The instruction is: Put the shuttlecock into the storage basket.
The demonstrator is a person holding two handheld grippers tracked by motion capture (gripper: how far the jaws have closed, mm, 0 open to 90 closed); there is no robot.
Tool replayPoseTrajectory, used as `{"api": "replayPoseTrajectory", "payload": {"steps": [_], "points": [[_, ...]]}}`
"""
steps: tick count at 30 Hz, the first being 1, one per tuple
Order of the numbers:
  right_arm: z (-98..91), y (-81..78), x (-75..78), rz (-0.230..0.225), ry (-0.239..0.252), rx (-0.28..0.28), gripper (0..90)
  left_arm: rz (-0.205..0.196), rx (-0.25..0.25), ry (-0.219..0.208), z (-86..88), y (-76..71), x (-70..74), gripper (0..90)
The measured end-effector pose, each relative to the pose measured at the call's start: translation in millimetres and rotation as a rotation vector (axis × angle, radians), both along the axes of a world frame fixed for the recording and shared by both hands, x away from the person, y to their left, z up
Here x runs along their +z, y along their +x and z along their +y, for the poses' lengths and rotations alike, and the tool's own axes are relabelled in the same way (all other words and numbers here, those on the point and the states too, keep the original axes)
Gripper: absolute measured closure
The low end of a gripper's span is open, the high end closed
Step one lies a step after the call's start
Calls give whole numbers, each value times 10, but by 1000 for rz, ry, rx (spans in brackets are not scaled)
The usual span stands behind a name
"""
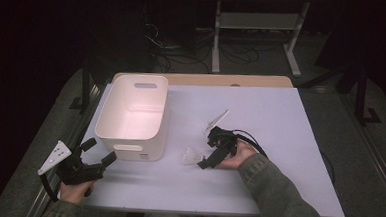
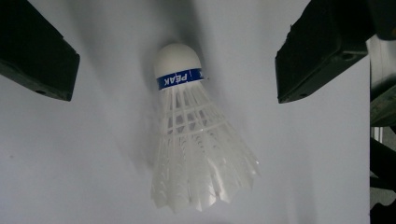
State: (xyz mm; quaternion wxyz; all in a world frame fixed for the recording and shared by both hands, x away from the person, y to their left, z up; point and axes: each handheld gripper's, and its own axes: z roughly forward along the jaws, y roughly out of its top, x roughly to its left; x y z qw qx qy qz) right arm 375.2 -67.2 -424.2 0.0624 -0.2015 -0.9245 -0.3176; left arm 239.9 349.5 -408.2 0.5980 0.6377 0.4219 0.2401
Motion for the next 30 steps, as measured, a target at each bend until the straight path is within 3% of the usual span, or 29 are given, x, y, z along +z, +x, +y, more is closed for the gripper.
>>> {"api": "replayPoseTrajectory", "payload": {"steps": [3, 7, 8, 11, 13, 16, 20, 22, 26, 30], "points": [[18, 9, -35, 5, -4, 9, 0, -3, 2, -14, -8, -2, 1, 0], [32, 10, -60, 17, -17, 24, 29, 0, 0, 1, 3, -2, 1, 0], [34, 10, -64, 18, -19, 26, 38, -4, 1, -18, -10, -1, 0, 0], [30, 19, -79, 35, -22, 35, 82, -1, 0, -3, 3, -2, 0, 0], [18, 32, -85, 40, -22, 39, 134, -4, 2, -21, -11, -1, 0, 0], [1, 47, -92, 45, -32, 38, 214, -1, -1, 1, 8, -2, 0, 0], [-19, 52, -97, 55, -35, 46, 333, -6, 2, -23, -10, 0, 0, 0], [-31, 57, -89, 42, -29, 49, 397, -3, 0, -8, 0, -1, 0, 0], [-47, 69, -86, 30, -38, 40, 467, -6, 2, -22, -10, -1, 0, 0], [-53, 71, -99, 26, -44, 52, 521, -1, 0, 1, 8, -2, 1, 0]]}}
